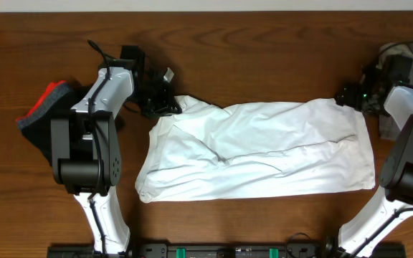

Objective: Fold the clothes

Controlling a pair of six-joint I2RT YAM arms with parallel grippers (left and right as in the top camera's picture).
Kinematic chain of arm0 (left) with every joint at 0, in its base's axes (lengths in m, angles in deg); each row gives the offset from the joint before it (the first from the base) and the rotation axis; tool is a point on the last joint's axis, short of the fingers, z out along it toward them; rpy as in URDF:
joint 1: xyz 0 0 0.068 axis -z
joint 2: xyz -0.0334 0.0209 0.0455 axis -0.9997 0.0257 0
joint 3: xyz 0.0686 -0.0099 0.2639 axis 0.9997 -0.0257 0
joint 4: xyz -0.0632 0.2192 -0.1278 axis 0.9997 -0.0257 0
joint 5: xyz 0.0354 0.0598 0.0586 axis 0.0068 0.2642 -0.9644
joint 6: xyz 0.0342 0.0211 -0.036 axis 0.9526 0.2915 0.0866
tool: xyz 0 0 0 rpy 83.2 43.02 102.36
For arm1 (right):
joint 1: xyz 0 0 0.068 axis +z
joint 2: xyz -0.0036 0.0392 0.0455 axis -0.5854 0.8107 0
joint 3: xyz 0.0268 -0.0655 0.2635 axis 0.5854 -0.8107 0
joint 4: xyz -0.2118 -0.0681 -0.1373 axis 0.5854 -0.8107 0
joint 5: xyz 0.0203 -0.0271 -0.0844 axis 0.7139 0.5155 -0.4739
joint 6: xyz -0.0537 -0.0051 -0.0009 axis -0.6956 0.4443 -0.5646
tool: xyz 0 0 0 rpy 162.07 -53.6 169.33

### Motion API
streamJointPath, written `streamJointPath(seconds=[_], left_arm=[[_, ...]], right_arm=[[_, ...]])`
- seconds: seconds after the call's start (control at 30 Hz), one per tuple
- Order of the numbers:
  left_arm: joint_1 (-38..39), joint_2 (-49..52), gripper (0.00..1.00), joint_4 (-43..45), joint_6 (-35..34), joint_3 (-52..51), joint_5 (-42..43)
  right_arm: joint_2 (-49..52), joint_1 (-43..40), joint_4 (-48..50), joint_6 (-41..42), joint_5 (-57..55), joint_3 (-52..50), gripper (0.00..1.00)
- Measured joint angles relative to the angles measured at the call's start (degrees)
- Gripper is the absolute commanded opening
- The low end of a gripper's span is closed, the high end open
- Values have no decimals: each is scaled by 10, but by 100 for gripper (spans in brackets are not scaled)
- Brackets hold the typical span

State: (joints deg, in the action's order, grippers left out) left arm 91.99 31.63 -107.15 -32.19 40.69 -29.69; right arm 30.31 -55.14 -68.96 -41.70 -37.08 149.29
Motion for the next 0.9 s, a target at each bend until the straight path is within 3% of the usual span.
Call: streamJointPath(seconds=[0.3, 0.47, 0.6, 0.7, 0.8, 0.9], left_arm=[[0, 0, 6, 0, 0, 0, -9], [0, 0, 6, 0, 0, 0, -9], [0, 0, 6, 0, 0, 0, -9], [0, 0, 6, 0, 0, 0, -9], [0, 0, 6, 0, 0, 0, -9], [0, 0, 6, 0, 0, 0, -9]], right_arm=[[7, -3, 24, -16, -2, 2, 74], [12, -3, 30, -24, -6, 4, 65], [22, -3, 31, -30, -9, 14, 41], [27, -3, 28, -33, -10, 19, 13], [29, -3, 27, -36, -10, 19, 2], [29, -3, 23, -34, -8, 20, 1]])
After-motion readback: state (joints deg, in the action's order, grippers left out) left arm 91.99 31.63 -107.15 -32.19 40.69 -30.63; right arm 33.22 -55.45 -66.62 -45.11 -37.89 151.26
